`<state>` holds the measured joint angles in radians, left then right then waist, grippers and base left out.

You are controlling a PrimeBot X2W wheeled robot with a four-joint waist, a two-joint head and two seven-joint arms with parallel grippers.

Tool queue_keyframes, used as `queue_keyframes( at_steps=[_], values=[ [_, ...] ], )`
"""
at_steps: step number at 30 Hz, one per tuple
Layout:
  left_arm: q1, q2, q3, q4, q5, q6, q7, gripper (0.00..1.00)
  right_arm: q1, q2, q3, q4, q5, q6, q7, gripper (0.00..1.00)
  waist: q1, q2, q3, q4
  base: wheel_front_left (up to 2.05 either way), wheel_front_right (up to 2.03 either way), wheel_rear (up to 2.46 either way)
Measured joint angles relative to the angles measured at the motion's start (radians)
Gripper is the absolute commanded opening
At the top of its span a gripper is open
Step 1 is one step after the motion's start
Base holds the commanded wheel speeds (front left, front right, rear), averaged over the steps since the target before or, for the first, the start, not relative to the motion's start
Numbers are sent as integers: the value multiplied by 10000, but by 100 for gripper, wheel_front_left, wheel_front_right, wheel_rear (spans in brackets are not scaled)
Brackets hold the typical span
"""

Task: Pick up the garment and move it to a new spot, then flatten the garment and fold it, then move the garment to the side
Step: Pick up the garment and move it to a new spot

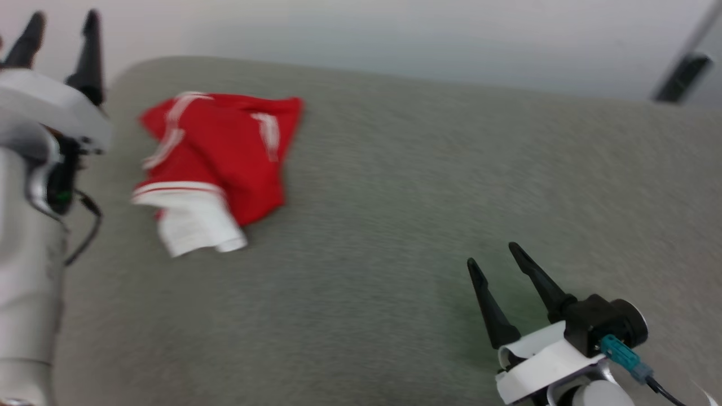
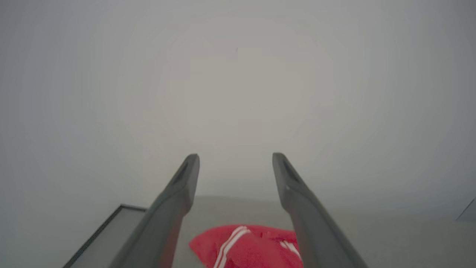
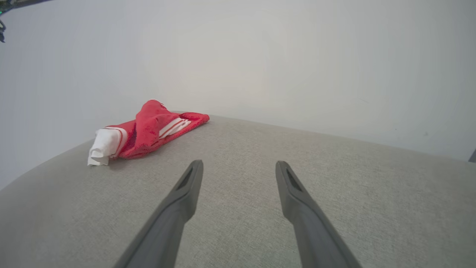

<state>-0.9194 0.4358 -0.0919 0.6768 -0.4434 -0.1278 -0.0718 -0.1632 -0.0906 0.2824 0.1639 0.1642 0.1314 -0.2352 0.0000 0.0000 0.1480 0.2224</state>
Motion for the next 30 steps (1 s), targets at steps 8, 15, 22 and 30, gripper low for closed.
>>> queue_keyframes(
  at_steps=[8,15,22,30],
  values=[
    [-1212,568,-748,3584,-1264,-2,3921,100,-365,211,257,130,4,0,-203,100,0,0,975,-1624,0,0,0],
    [-1383,861,-1379,3986,-2247,-13,5544,100,-774,288,571,-8,-58,0,-247,100,0,0,1845,-2497,0,0,0],
    [-1766,1306,-1624,5093,-2006,111,5689,100,-993,330,823,-408,-205,0,-259,100,0,0,2739,-3000,0,0,0],
    [-1895,1482,-1624,5382,-2266,46,5906,0,-984,351,999,-652,-221,0,-261,100,0,0,3072,-3334,0,0,0]
  ],
)
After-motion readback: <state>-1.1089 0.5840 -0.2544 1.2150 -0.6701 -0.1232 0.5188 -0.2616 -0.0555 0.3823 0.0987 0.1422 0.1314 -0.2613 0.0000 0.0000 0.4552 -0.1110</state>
